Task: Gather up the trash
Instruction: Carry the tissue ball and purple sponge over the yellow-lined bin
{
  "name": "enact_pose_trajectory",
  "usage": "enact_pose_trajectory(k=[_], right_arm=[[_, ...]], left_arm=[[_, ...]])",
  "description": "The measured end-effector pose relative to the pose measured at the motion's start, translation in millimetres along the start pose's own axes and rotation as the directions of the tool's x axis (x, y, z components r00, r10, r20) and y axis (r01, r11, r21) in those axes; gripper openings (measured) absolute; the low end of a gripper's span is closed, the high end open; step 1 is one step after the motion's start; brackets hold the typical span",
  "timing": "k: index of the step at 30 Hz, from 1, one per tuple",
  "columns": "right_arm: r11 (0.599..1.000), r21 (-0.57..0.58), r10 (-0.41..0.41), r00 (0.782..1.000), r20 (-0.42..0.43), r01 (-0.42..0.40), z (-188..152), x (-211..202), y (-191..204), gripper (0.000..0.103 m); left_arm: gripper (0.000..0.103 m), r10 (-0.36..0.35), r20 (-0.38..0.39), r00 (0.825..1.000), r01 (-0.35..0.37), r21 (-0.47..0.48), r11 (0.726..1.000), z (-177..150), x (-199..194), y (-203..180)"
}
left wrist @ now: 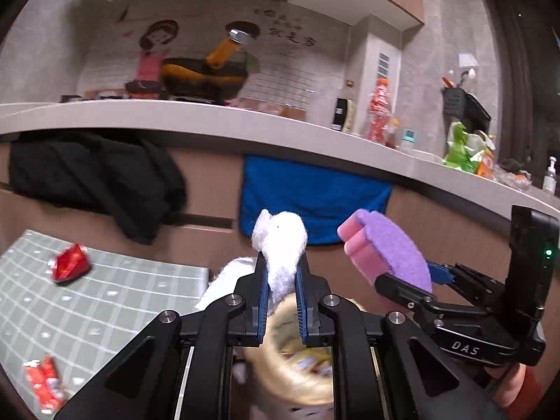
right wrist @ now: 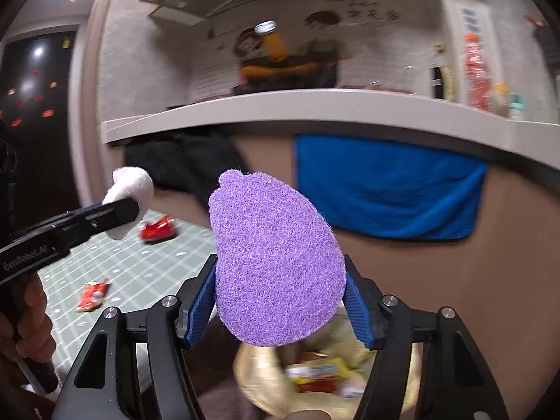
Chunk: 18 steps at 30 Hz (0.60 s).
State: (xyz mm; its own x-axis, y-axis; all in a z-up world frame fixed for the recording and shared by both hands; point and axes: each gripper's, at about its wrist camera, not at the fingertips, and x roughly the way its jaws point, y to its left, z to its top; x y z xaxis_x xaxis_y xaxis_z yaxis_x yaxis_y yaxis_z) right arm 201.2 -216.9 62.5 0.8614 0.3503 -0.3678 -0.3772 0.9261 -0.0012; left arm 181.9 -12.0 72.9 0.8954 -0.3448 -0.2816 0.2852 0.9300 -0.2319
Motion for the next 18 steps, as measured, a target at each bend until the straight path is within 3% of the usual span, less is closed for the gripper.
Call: enact_pose_trajectory(k=[9, 18], right_arm=[[0.991, 0.028, -0.13, 0.991, 0.034, 0.129, -2, -13, -46, 0.062], [0.985, 0.043, -0.17, 0.985, 0.023, 0.169, -18, -10, -61, 0.062]], left_arm=[[0.014, -0.039, -0.007, 0.999, 0.04, 0.046, 0.998, -5, 47, -47], [0.014, -0.027, -0.03, 0.999, 0.029, 0.074, 0.997, -23, 68, -53]])
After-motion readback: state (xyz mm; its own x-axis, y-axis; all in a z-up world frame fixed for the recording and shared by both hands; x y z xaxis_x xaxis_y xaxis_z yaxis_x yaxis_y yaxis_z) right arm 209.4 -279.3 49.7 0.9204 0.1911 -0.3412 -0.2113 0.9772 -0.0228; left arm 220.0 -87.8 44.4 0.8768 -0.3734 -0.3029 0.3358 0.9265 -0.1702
